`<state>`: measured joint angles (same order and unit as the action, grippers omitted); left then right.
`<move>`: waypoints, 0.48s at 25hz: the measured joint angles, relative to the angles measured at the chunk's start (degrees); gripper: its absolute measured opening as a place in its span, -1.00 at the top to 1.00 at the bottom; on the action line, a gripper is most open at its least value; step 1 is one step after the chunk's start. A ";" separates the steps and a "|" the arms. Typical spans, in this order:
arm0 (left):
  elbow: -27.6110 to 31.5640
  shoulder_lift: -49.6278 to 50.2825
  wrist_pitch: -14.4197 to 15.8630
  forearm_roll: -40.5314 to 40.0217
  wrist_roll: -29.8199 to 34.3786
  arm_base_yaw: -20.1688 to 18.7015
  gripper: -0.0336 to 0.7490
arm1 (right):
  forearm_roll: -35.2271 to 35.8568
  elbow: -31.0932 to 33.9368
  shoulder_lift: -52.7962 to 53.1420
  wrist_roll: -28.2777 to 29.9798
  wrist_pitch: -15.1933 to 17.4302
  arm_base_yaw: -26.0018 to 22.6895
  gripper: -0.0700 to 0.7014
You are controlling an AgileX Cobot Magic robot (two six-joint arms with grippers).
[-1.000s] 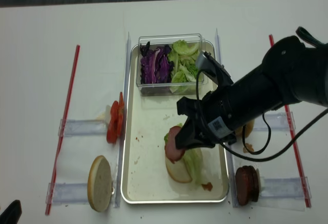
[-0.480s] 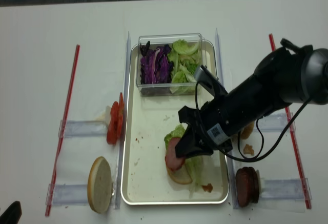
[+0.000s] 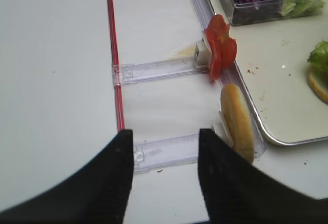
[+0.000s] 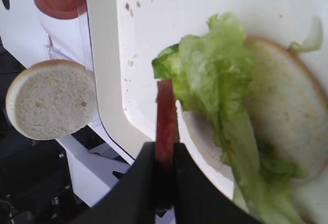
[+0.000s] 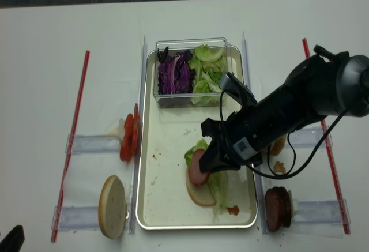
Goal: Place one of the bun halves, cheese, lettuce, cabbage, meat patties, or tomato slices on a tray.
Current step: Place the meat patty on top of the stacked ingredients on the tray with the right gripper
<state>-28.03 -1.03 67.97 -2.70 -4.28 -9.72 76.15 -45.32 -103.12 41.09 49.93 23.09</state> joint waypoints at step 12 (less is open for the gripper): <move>0.00 0.00 0.00 0.00 0.00 0.00 0.18 | -0.47 0.00 0.00 -0.12 -1.63 0.00 0.59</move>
<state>-28.03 -1.03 67.97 -2.70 -4.28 -9.72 75.68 -45.32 -103.12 40.97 48.30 23.09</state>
